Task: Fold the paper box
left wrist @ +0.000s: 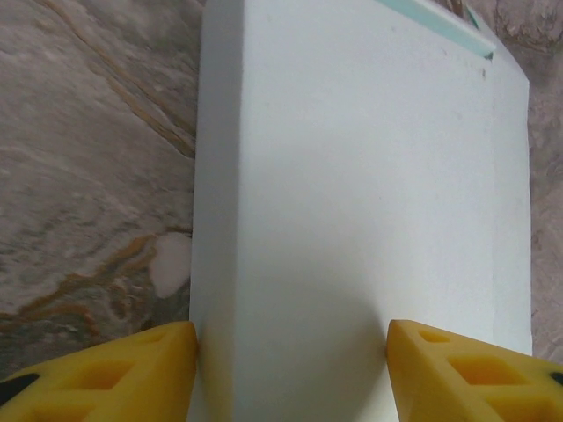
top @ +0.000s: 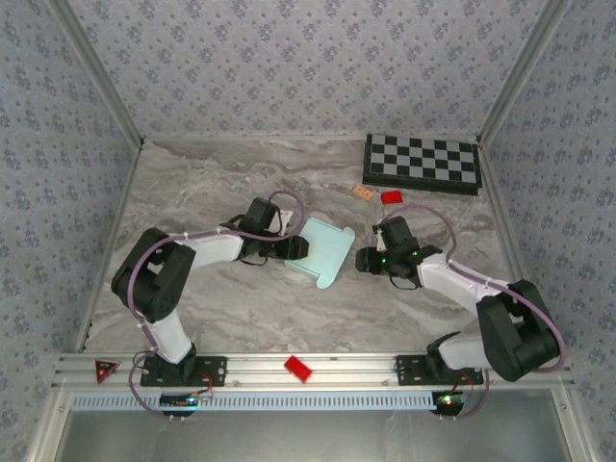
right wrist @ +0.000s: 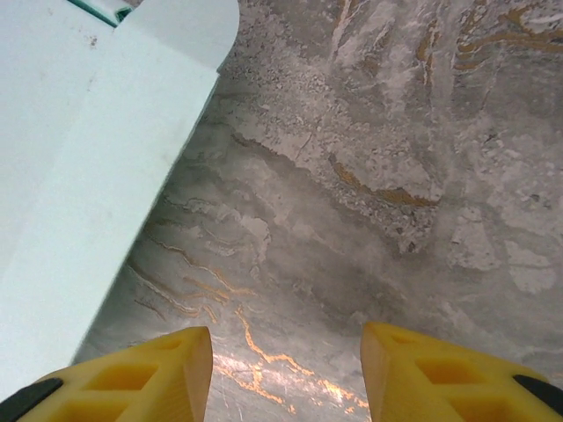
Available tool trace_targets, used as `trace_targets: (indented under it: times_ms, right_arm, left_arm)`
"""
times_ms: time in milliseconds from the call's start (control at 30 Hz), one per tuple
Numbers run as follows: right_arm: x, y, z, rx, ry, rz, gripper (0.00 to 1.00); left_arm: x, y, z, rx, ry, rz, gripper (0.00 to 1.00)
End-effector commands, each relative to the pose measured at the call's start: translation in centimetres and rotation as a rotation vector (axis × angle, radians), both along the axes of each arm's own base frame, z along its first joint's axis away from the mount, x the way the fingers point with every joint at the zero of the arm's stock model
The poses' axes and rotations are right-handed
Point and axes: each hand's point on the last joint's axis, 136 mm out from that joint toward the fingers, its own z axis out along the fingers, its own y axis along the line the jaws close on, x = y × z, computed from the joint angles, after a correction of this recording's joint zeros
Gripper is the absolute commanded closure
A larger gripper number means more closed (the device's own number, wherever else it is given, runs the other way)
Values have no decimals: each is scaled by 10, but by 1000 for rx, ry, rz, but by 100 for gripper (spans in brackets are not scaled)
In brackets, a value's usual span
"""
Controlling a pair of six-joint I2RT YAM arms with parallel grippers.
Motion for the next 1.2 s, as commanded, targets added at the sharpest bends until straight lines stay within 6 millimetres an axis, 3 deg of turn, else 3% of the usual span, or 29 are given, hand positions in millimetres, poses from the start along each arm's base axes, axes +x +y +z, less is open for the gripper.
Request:
trace_targets:
  times_ms: [0,400,567,867,1167]
  right_arm:
    - [5,11,3,53,-4,3,51]
    - [20,34,17,251,-16,-8,43]
    - [23,32,12,312,11,-91,37]
    - [27,48,7,446,35,-109,33]
    - [29,60,3,488,51,-73,36]
  left_arm:
    - [-3,-5,14,-35,-16,22,42]
    - [7,4,34,-49,-67,111,36]
    - [15,-4,35,-61,-64,94,35]
    - [24,-15,29,-80,-29,76,45]
    - [15,-12,22,-103,11,104,51]
